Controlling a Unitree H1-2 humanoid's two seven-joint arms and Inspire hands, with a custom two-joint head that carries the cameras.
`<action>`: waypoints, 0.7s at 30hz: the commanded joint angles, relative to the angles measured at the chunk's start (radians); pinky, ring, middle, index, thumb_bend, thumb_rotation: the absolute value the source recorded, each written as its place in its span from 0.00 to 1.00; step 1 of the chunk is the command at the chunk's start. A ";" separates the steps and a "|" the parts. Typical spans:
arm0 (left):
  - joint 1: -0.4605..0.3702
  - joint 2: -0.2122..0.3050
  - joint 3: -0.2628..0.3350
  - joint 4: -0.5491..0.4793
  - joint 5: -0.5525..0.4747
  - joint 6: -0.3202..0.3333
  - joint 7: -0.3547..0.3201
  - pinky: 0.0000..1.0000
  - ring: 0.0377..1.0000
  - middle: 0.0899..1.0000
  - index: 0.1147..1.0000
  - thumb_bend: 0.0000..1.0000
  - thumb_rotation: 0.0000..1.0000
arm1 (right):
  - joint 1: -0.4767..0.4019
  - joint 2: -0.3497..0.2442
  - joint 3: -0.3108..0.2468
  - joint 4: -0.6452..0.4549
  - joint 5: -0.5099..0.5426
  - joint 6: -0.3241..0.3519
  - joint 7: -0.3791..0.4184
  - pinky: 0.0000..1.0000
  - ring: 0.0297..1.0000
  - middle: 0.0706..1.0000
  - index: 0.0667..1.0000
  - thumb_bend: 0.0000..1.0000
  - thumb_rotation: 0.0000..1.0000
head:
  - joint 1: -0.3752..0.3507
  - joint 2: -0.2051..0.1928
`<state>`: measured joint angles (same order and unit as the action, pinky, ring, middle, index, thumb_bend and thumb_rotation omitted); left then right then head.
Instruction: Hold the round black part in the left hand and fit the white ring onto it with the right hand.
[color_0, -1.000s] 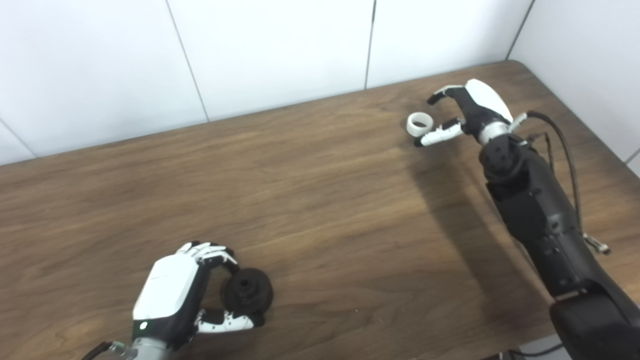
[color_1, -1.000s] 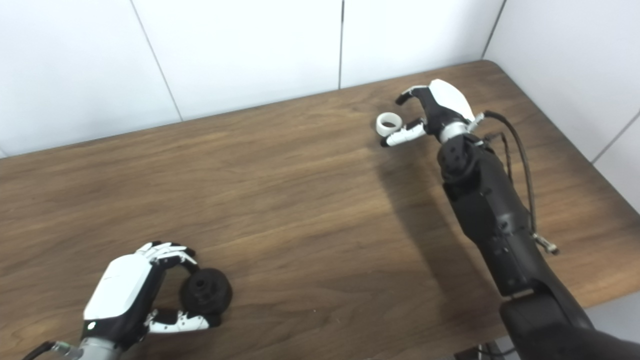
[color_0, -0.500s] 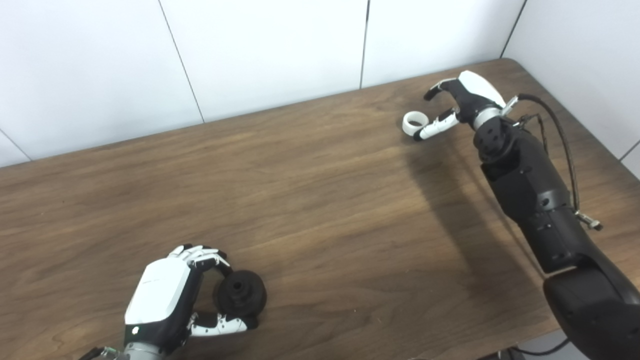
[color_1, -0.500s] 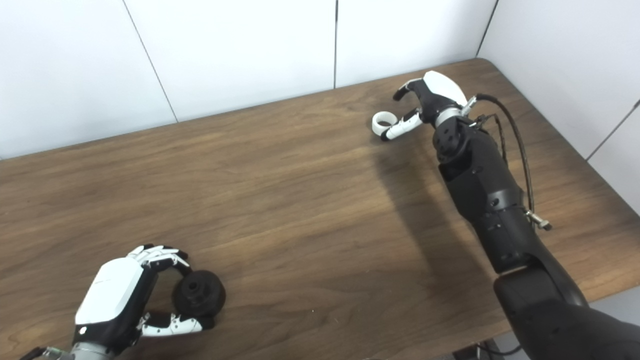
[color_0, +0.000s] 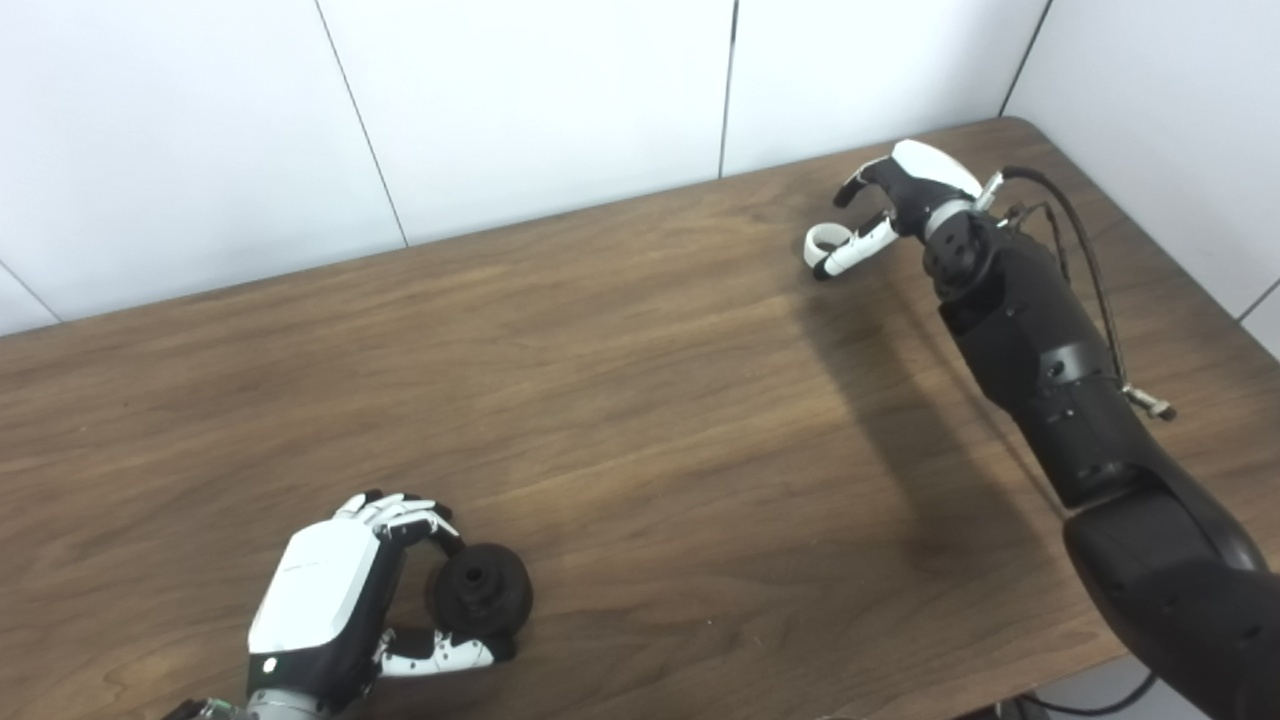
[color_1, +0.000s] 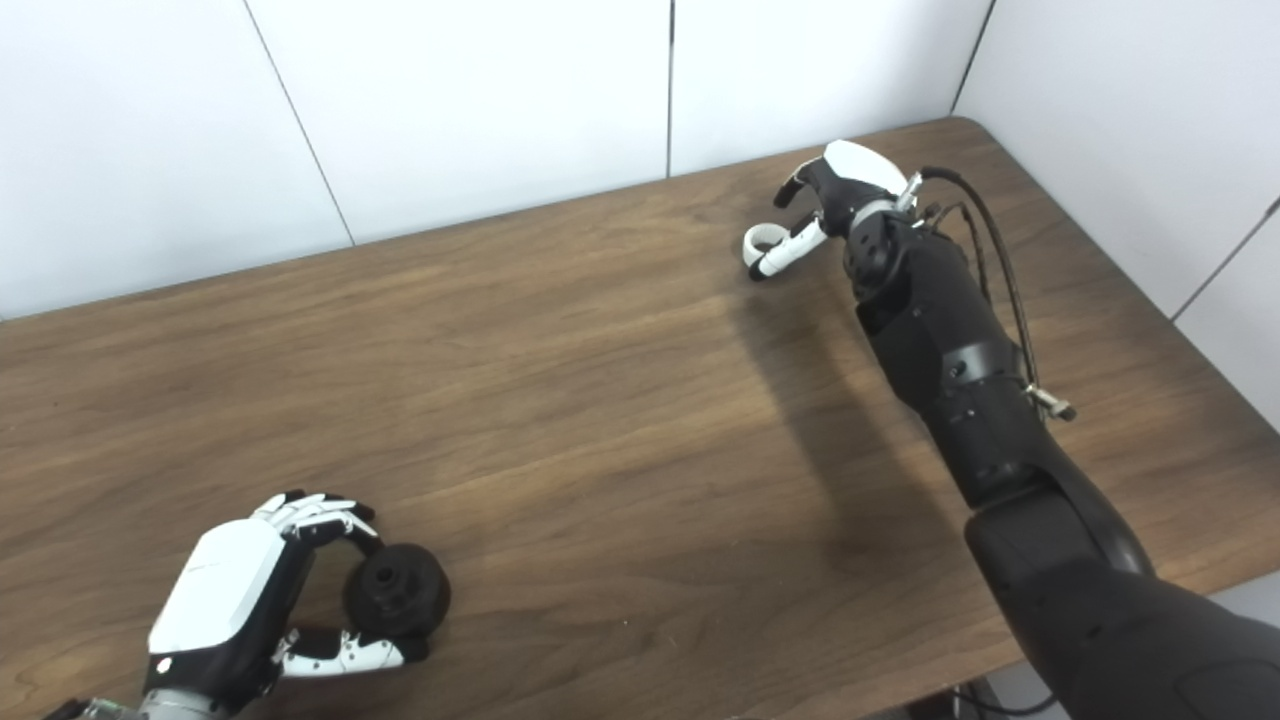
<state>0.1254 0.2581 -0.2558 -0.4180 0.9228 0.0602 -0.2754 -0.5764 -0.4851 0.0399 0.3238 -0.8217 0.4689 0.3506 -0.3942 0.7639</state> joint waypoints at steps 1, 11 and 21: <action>0.004 0.009 0.006 -0.009 0.002 -0.003 0.007 0.92 0.82 0.73 0.42 0.52 0.05 | -0.066 -0.006 -0.015 -0.007 -0.038 0.001 0.012 0.97 0.99 0.93 0.69 0.84 0.27 | 0.001 0.000; 0.009 0.004 0.004 -0.025 0.016 0.016 -0.016 0.92 0.83 0.73 0.42 0.52 0.05 | -0.080 0.013 -0.033 0.018 -0.091 0.001 0.056 0.90 0.99 0.93 0.67 0.84 0.24 | 0.008 0.002; 0.006 0.002 0.003 -0.026 0.020 0.019 -0.021 0.92 0.84 0.74 0.42 0.52 0.05 | -0.065 -0.004 -0.024 0.015 -0.088 0.001 0.054 0.91 0.98 0.91 0.63 0.82 0.23 | 0.007 0.004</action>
<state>0.1283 0.2553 -0.2565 -0.4282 0.9256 0.0667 -0.2888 -0.5996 -0.4603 0.0212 0.3554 -0.9006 0.4687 0.4235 -0.3866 0.7670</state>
